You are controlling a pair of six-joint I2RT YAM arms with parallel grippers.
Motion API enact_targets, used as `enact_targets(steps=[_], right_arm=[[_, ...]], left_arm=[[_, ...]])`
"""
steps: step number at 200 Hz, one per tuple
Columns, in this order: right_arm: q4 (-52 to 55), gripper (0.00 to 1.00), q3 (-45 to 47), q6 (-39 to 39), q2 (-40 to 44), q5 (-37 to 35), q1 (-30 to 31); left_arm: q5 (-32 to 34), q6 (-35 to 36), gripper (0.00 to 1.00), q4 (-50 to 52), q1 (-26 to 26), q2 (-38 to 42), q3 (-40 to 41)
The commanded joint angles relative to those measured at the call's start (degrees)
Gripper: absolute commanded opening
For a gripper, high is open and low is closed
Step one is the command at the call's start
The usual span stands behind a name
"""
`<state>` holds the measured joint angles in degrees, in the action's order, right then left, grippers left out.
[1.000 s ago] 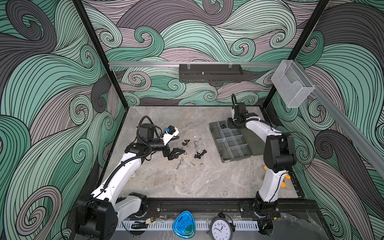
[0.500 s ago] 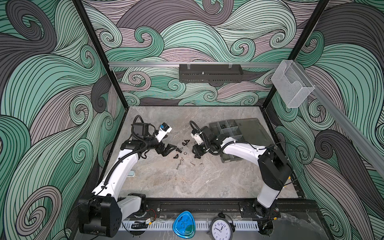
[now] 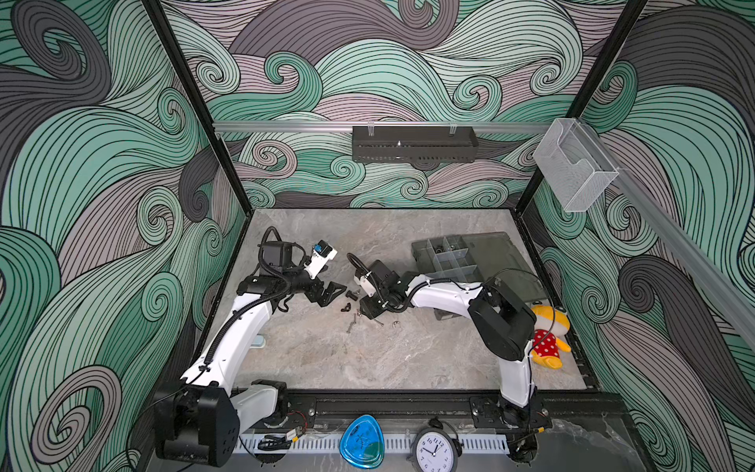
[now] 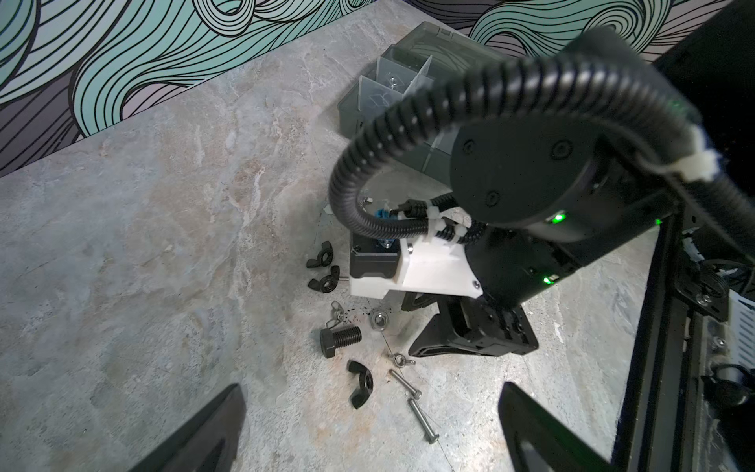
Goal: Sort the screws and nuts into containers
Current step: Pick up the nut from the center of the table.
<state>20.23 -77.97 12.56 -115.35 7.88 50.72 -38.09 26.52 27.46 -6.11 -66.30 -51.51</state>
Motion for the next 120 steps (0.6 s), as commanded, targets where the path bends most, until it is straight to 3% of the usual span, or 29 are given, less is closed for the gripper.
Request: enact_targets(steps=[1, 120], right_arm=[[3.09, 0.47, -2.49, -0.69, -2.18, -2.77, 0.17], [6.52, 0.41, -8.66, -0.23, -7.94, -6.15, 0.70]], left_arm=[[-0.01, -0.92, 0.99, 0.10, 0.56, 0.03, -1.63], [-0.06, -2.17, 0.99, -1.09, 1.01, 0.30, -1.43]])
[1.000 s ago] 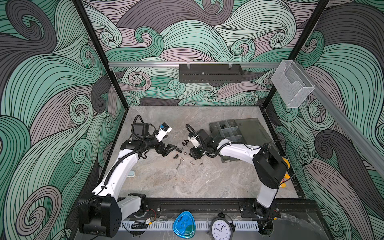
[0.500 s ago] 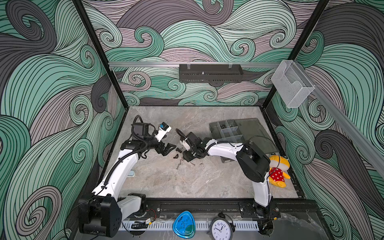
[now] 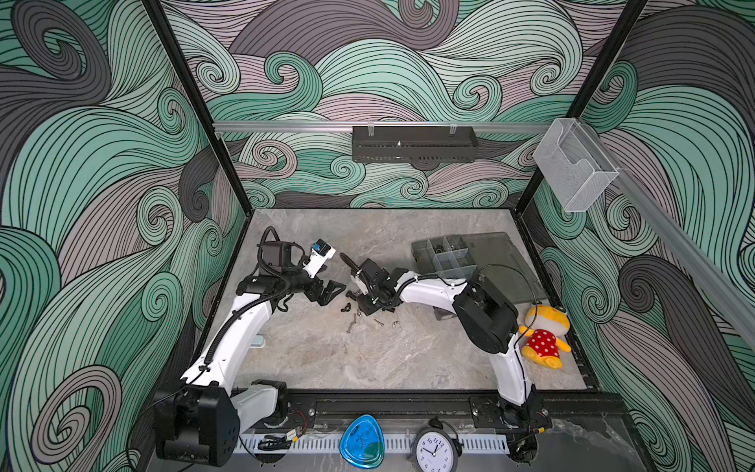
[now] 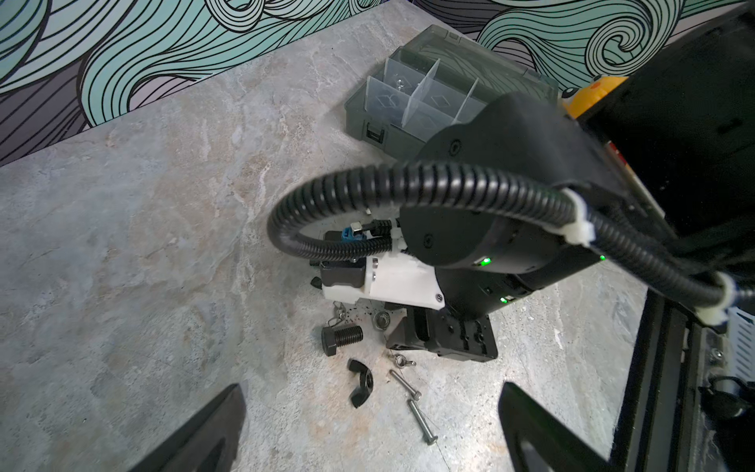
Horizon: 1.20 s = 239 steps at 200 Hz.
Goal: Sort the screws and nuts into containers
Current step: Pick up the nut from the center of the table, then place the nut into the container.
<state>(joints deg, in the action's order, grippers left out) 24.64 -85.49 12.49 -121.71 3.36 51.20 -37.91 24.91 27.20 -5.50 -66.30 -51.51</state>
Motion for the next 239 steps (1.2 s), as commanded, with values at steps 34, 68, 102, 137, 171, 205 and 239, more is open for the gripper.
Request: enact_targets(steps=[34, 68, 102, 137, 171, 205, 239], right_arm=[[2.85, 0.36, -2.18, 0.08, -2.26, -2.70, 0.22], [2.87, 0.29, -2.14, -0.02, -2.14, -3.48, 0.22], [2.56, 0.26, -1.24, -0.77, -0.64, -4.02, 0.04], [0.83, 0.24, 1.12, -0.45, 2.86, -3.61, -1.87], [0.01, 0.23, 2.66, -0.18, 6.58, -2.11, -4.48], [0.05, 0.23, 3.98, -0.45, 10.66, -1.36, -7.95], [0.17, 0.23, 5.41, -1.14, 13.83, -0.37, -14.32]], left_arm=[[-0.21, -0.74, 0.99, -0.95, 0.49, 0.23, -1.44], [-0.28, -0.91, 0.99, -1.10, 0.49, 0.21, -1.46], [-0.41, -1.18, 0.98, -1.23, 0.49, 0.21, -1.43], [-0.66, -1.35, 0.99, -1.46, 0.49, 0.18, -1.44], [-1.23, -1.52, 0.99, -1.55, 0.49, 0.12, -1.48], [-3.80, -3.52, 0.99, -3.76, 0.36, -0.27, -0.85], [-6.89, -6.10, 0.99, -6.47, -2.63, -1.02, -0.20]])
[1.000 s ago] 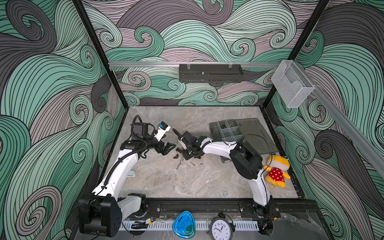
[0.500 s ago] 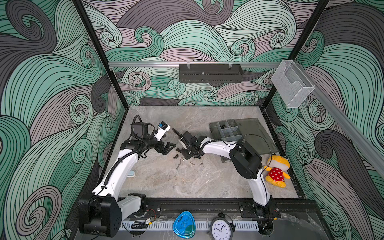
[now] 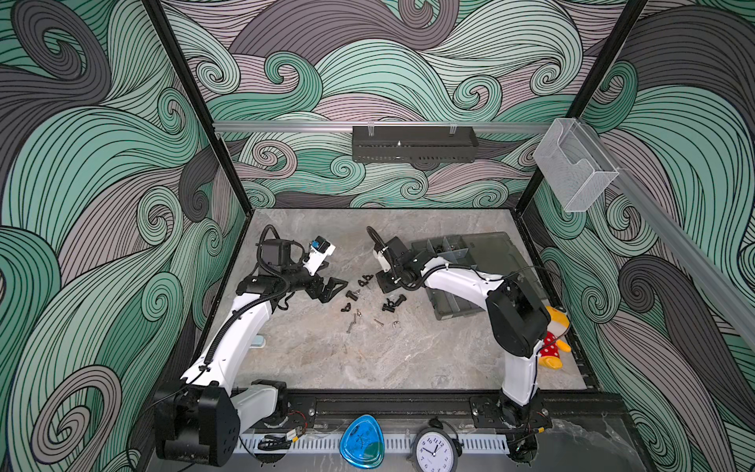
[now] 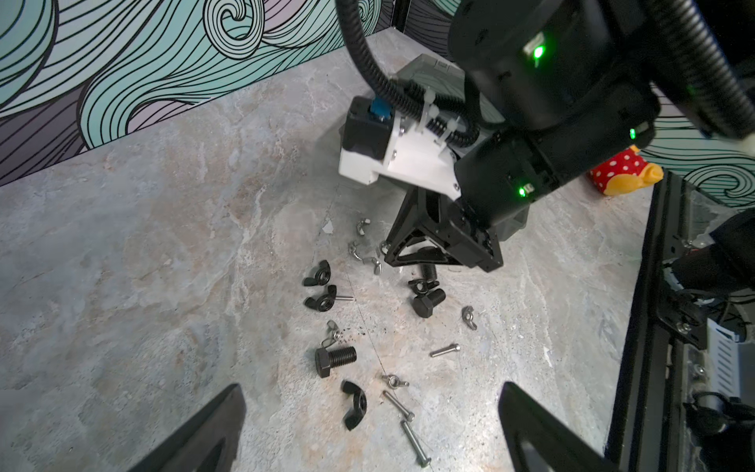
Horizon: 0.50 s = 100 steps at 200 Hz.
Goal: Sort the screws and nuts into containers
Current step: Place the nut into the container.
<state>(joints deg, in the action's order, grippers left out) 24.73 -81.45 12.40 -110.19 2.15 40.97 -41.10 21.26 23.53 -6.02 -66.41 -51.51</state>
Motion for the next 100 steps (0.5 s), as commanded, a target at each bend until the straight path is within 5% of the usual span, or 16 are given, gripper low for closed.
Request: enact_targets(steps=[1, 43, 100], right_arm=[[0.07, 0.23, 1.38, -1.10, 2.37, 0.84, -4.42], [0.50, 0.23, 1.76, -1.10, 3.36, 1.30, -15.66], [0.51, 0.23, -1.37, -1.33, 0.94, -1.60, -27.29]], left_arm=[[-3.76, -2.45, 0.99, -2.84, -2.26, -0.95, -0.14], [-3.55, -0.43, 0.98, -2.19, -8.46, -1.08, 0.13], [-4.08, 0.21, 0.99, -2.35, -9.40, -1.83, 0.28]])
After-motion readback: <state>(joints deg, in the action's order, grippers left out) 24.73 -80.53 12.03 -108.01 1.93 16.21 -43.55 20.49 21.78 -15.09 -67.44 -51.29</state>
